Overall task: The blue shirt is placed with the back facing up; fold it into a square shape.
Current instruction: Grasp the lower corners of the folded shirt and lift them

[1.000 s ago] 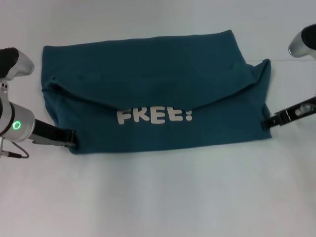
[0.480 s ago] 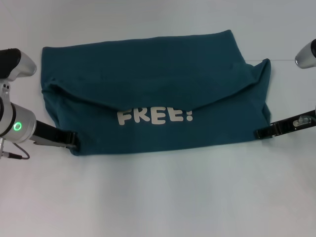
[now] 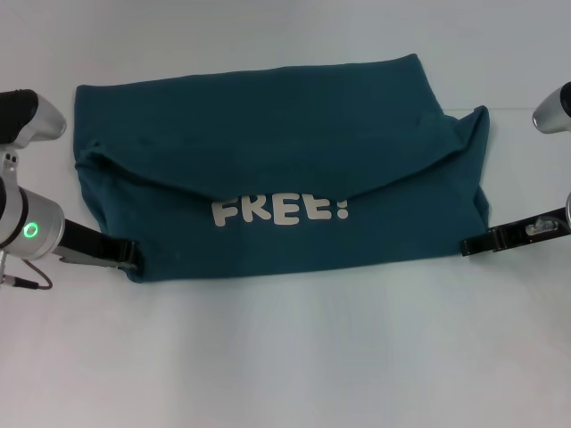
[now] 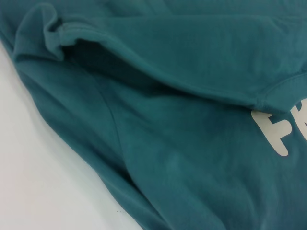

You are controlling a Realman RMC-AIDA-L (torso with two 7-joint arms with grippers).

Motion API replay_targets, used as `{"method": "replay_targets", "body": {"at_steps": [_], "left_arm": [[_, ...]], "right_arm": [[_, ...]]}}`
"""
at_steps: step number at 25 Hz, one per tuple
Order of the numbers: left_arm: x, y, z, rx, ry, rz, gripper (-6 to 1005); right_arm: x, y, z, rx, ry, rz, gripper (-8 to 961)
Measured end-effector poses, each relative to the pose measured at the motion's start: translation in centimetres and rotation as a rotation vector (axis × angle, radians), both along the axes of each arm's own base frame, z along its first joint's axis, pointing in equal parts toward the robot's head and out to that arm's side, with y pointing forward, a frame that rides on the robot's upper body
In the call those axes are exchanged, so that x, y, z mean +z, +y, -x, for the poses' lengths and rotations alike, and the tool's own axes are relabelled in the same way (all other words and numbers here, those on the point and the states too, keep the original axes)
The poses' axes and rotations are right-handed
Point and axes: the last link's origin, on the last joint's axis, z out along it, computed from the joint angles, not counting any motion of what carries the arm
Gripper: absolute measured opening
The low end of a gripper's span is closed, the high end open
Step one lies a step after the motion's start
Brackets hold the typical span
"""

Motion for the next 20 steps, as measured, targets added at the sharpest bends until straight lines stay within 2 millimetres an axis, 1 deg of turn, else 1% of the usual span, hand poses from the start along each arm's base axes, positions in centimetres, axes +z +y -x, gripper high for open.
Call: {"method": "replay_targets", "body": {"at_steps": [4,14,20], "left_arm": [[0.0,0.0,0.0,-0.002,0.004,0.001,88],[0.1,0.1,-0.1,-0.005,0.005,0.001,87],[0.1,0.2,-0.1,-0.007,0.003,-0.001,87]], "right_arm": [[-0.2,0.2,-0.1,0.002,0.009,-0.009,822],[-0.5,0.4,-0.2,0.004,0.020,-0.013,818],[-1.1,0.6,0.0,0.001,0.022,0.002,807]]}}
